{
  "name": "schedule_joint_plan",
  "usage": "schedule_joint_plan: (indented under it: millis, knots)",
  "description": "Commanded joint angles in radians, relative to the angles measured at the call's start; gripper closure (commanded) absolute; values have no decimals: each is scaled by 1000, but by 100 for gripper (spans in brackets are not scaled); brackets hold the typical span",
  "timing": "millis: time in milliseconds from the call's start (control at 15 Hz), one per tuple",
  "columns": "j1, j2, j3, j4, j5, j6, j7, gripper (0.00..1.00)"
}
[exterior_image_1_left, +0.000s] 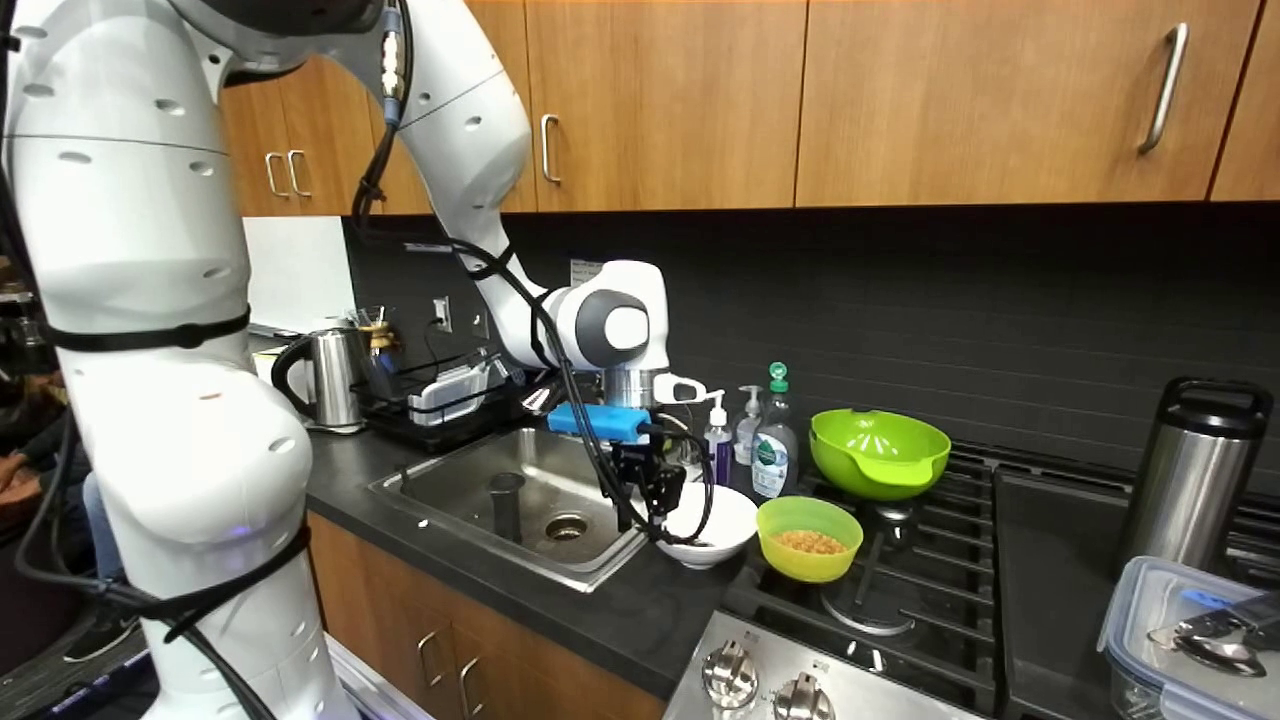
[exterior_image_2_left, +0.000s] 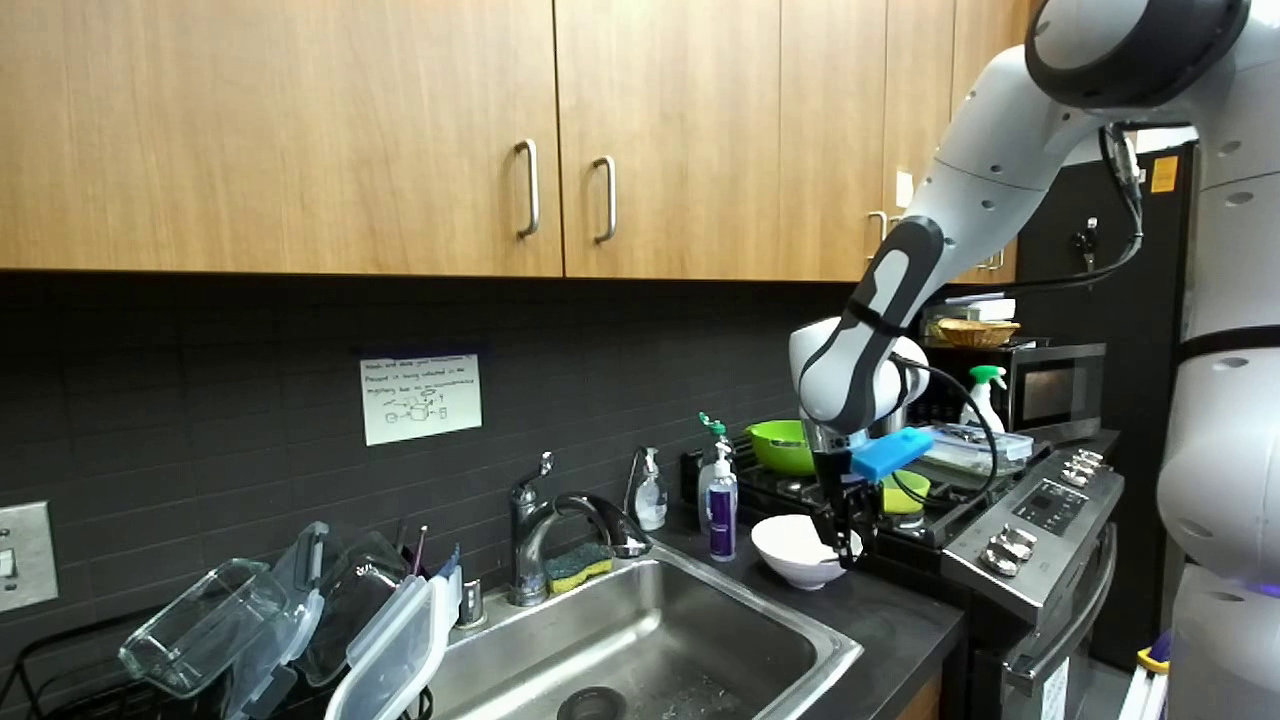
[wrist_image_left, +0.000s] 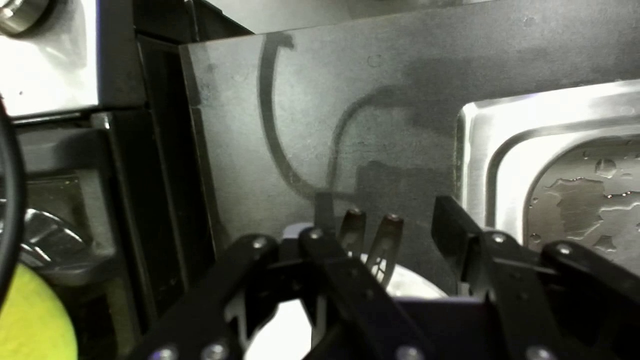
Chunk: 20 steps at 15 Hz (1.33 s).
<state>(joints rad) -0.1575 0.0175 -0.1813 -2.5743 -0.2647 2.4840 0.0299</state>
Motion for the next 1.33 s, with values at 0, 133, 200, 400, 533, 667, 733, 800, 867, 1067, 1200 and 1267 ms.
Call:
schedule_joint_plan:
  millis: [0, 133, 200, 400, 533, 667, 733, 800, 867, 1067, 1200, 1267]
  knots:
    - [-4, -39, 2, -22, -14, -17, 3, 42]
    - [-6, -44, 1, -26, -13, -17, 1, 58]
    - [-6, -46, 1, -28, -12, -18, 0, 61]
    - [-10, -54, -1, -34, -14, -19, -2, 67]
    - [-15, -61, -6, -42, -16, -18, -8, 66]
    - [-21, -70, -9, -49, -15, -21, -12, 61]
    - [-22, -74, -11, -51, -15, -22, -12, 60]
    - [-24, -80, -13, -55, -16, -23, -13, 64]
    - [-27, -85, -14, -58, -15, -23, -15, 73]
    - [-34, -101, -15, -64, -16, -27, -17, 92]
    - [-38, -110, -16, -70, -17, -27, -19, 91]
    - [-40, -115, -17, -73, -17, -26, -20, 89]
